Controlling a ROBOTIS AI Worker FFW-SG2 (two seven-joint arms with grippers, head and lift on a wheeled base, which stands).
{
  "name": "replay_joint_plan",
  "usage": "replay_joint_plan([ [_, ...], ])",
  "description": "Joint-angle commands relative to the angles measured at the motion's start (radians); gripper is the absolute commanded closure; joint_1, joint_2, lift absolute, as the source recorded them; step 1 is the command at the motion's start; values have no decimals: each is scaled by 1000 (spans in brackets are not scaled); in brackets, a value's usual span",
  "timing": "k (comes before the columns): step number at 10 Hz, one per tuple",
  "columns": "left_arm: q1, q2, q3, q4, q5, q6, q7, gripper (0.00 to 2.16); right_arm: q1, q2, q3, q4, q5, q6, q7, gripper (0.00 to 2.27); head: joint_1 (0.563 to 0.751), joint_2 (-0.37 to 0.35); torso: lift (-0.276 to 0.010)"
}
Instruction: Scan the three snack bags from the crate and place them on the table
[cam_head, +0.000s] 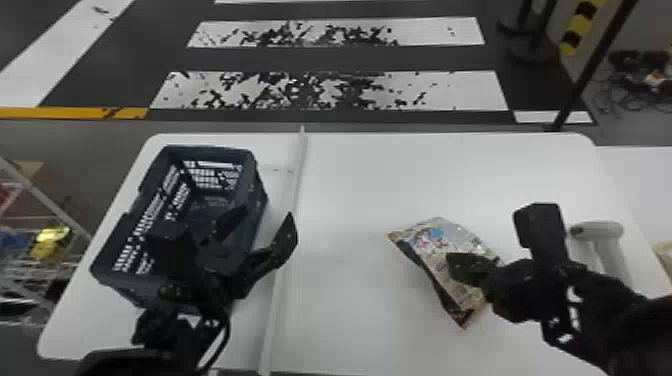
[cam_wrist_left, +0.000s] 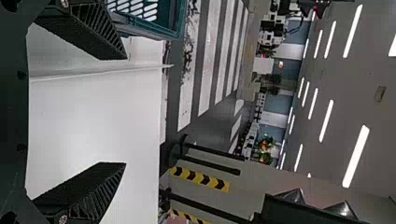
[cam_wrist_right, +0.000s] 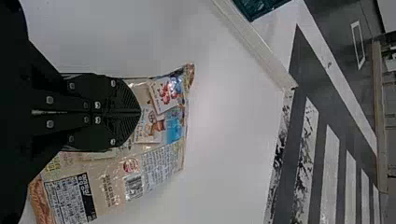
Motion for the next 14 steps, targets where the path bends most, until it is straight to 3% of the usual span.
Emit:
replay_joint_plan([
  [1,0,-1,-1,0,-2,3,0,63,-12,7,7,74,1,-44,8,2250,695,67,-62],
  [5,0,-1,-3,0,-2,3,0,63,-16,10,31,177,7,-127,15,2250,695,66,-62],
  [10,0,0,-3,-5,-2,6,-2,63,56,10,19,-50,0,-124,38,2250,695,84,-62],
  [14,0,-1,-3,-3,-2,6,-2,63,13,12,113,10,-8,-130,73,2250,695,148,-62],
])
